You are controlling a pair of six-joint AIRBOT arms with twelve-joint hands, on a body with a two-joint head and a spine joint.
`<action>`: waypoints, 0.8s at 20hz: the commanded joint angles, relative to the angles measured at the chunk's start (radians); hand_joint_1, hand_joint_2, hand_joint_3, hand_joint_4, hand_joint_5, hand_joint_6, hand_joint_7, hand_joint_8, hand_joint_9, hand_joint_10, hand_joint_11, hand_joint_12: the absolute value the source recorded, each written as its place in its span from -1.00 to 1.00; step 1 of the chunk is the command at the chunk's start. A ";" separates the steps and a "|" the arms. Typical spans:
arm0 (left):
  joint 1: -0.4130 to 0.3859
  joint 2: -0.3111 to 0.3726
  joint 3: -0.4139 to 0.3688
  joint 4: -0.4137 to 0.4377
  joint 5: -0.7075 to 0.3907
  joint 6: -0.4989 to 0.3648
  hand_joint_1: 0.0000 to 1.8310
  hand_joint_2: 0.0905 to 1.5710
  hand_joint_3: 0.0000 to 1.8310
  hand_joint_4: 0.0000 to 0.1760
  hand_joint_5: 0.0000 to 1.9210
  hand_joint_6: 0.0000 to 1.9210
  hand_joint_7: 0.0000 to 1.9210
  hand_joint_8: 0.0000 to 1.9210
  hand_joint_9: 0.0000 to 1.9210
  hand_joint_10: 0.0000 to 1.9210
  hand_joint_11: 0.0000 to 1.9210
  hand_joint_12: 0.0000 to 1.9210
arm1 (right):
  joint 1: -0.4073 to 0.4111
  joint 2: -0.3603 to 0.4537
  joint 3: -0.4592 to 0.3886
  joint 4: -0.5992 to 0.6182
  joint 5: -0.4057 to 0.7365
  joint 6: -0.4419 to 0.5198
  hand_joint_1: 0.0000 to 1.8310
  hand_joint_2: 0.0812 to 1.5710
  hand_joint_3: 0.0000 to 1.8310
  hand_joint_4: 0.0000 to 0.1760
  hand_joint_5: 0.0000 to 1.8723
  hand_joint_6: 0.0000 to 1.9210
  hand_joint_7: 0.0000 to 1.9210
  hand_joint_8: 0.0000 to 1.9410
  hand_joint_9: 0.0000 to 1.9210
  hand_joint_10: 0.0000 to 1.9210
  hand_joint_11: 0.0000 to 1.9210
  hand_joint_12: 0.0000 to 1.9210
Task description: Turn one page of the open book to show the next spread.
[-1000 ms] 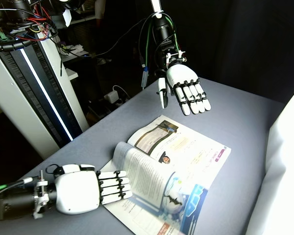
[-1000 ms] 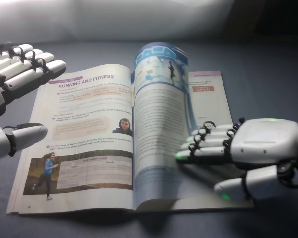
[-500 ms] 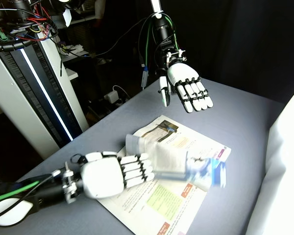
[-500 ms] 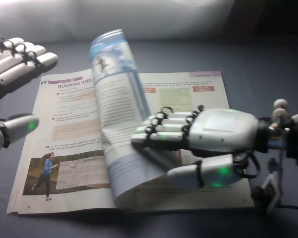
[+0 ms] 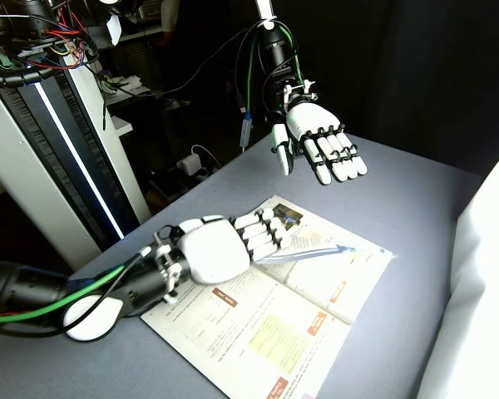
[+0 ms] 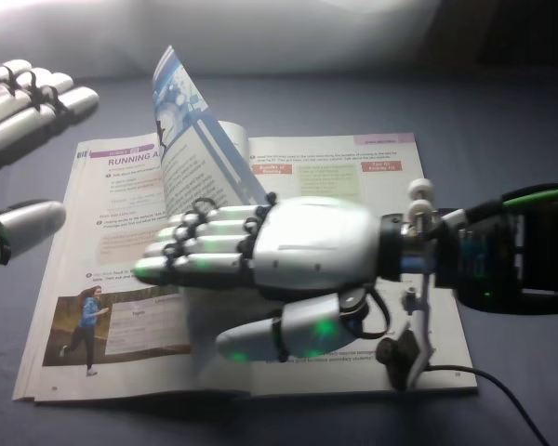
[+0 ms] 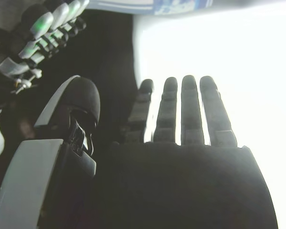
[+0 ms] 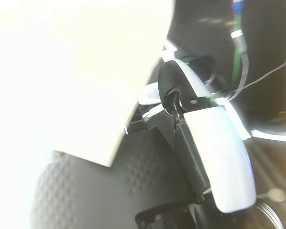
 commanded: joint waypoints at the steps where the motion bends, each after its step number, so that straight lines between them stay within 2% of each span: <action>1: -0.004 0.016 0.000 -0.033 -0.137 0.009 -1.00 0.90 -1.00 -0.55 -1.00 -1.00 -1.00 -1.00 -1.00 -1.00 -1.00 -1.00 | 0.025 -0.005 0.002 0.039 0.114 0.006 -1.00 0.97 -0.99 -1.00 -0.92 -0.97 -0.96 -0.98 -0.98 -0.99 -1.00 -1.00; 2: 0.001 0.021 -0.001 -0.046 -0.143 0.015 -1.00 0.90 -1.00 -0.53 -1.00 -1.00 -1.00 -1.00 -1.00 -1.00 -1.00 -1.00 | 0.041 -0.012 0.002 0.029 0.132 0.008 -0.86 0.93 -1.00 -1.00 -0.77 -0.94 -0.82 -0.96 -0.85 -0.95 -0.91 -0.94; 3: 0.009 0.025 -0.002 -0.057 -0.152 0.018 -1.00 0.89 -1.00 -0.56 -1.00 -1.00 -1.00 -1.00 -1.00 -1.00 -1.00 -1.00 | 0.053 -0.017 0.002 0.024 0.147 0.008 -0.51 0.75 -0.97 -1.00 -0.45 -0.95 -0.44 -0.98 -0.50 -0.81 -0.87 0.04; 4: 0.016 0.027 -0.003 -0.068 -0.161 0.022 -1.00 0.87 -1.00 -0.53 -1.00 -1.00 -1.00 -1.00 -1.00 -1.00 -1.00 -1.00 | 0.062 -0.021 0.002 0.023 0.160 0.008 -0.63 0.81 -0.97 -1.00 -0.50 -0.97 -0.43 -0.99 -0.50 -0.78 -0.97 0.45; 5: 0.024 0.028 -0.004 -0.083 -0.171 0.025 -1.00 0.85 -1.00 -0.51 -1.00 -1.00 -1.00 -1.00 -1.00 -1.00 -1.00 -1.00 | 0.075 -0.027 0.002 0.023 0.170 0.008 -0.69 0.84 -0.97 -1.00 -0.53 -0.99 -0.54 -1.00 -0.59 -0.83 -1.00 0.43; 6: 0.034 0.028 -0.003 -0.098 -0.182 0.026 -1.00 0.85 -1.00 -0.48 -1.00 -1.00 -1.00 -1.00 -1.00 -1.00 -1.00 -1.00 | 0.086 -0.037 0.005 0.023 0.182 0.008 -0.82 0.93 -0.96 -1.00 -0.58 -0.99 -0.60 -0.99 -0.67 -0.88 -1.00 0.10; 7: 0.040 0.027 -0.003 -0.109 -0.189 0.028 -1.00 0.86 -1.00 -0.58 -1.00 -1.00 -1.00 -1.00 -1.00 -1.00 -1.00 -1.00 | 0.095 -0.043 0.007 0.023 0.190 0.007 -0.59 0.87 -0.99 -1.00 -0.34 -0.86 -0.37 -0.89 -0.45 -0.75 -0.95 0.33; 8: 0.048 0.027 -0.002 -0.123 -0.195 0.030 -1.00 0.88 -1.00 -0.65 -1.00 -1.00 -1.00 -1.00 -1.00 -1.00 -1.00 -1.00 | 0.109 -0.050 0.009 0.024 0.199 0.006 -0.30 0.80 -1.00 -0.08 -0.46 0.45 -0.32 -0.35 -0.45 -0.12 -0.87 0.60; 9: 0.053 0.026 0.000 -0.131 -0.197 0.030 -1.00 0.88 -1.00 -0.63 -1.00 -1.00 -1.00 -1.00 -1.00 -1.00 -1.00 -1.00 | 0.125 -0.056 0.009 0.024 0.208 0.004 -0.28 0.80 -1.00 0.75 -0.51 0.75 -0.46 -0.13 -0.58 0.23 -0.83 0.78; 10: 0.056 0.026 0.001 -0.132 -0.196 0.030 -1.00 0.86 -1.00 -0.67 -1.00 -1.00 -1.00 -1.00 -1.00 -1.00 -1.00 -1.00 | 0.143 -0.059 0.009 0.028 0.218 0.004 -0.55 0.80 -1.00 -1.00 -0.73 0.21 -0.65 -0.36 -0.78 0.19 -0.94 0.80; 11: 0.056 0.023 0.002 -0.132 -0.195 0.030 -1.00 0.84 -1.00 -0.76 -1.00 -1.00 -1.00 -1.00 -1.00 -1.00 -1.00 -1.00 | 0.154 -0.060 0.008 0.037 0.226 -0.008 -0.89 0.81 -1.00 -1.00 -0.92 -0.41 -0.88 -0.69 -0.96 -0.20 -0.99 0.55; 12: 0.056 0.020 0.004 -0.132 -0.194 0.030 -1.00 0.80 -1.00 -0.65 -1.00 -1.00 -1.00 -1.00 -1.00 -1.00 -0.98 -0.99 | 0.158 -0.059 0.006 0.054 0.233 -0.026 -0.98 0.75 -1.00 -1.00 -0.99 -0.88 -0.98 -0.94 -0.99 -0.78 -1.00 -0.37; 13: 0.056 0.017 0.006 -0.131 -0.192 0.030 -1.00 0.77 -1.00 -0.44 -0.98 -0.99 -1.00 -1.00 -1.00 -1.00 -0.95 -0.98 | 0.159 -0.056 0.003 0.071 0.236 -0.048 -1.00 0.70 -1.00 -0.94 -1.00 -0.98 -1.00 -0.99 -1.00 -0.96 -1.00 -0.87; 14: 0.056 0.015 0.007 -0.130 -0.191 0.030 -1.00 0.73 -1.00 -0.38 -0.98 -1.00 -1.00 -1.00 -1.00 -1.00 -0.99 -0.86 | 0.160 -0.051 -0.001 0.079 0.236 -0.059 -1.00 0.66 -1.00 -0.69 -1.00 -1.00 -1.00 -1.00 -1.00 -0.99 -1.00 -0.98; 15: 0.056 0.015 0.007 -0.127 -0.191 0.030 -1.00 0.69 -1.00 0.04 -1.00 -1.00 -1.00 -1.00 -1.00 -1.00 -1.00 -0.77 | 0.160 -0.041 -0.008 0.089 0.248 -0.066 -1.00 0.63 -1.00 -0.52 -1.00 -1.00 -1.00 -1.00 -1.00 -1.00 -1.00 -1.00; 16: 0.056 0.015 0.005 -0.127 -0.194 0.030 -1.00 0.72 -1.00 -0.01 -1.00 -1.00 -1.00 -1.00 -0.98 -1.00 -1.00 -0.58 | 0.160 -0.028 -0.018 0.098 0.270 -0.066 -1.00 0.66 -1.00 -0.70 -1.00 -1.00 -1.00 -1.00 -1.00 -1.00 -1.00 -1.00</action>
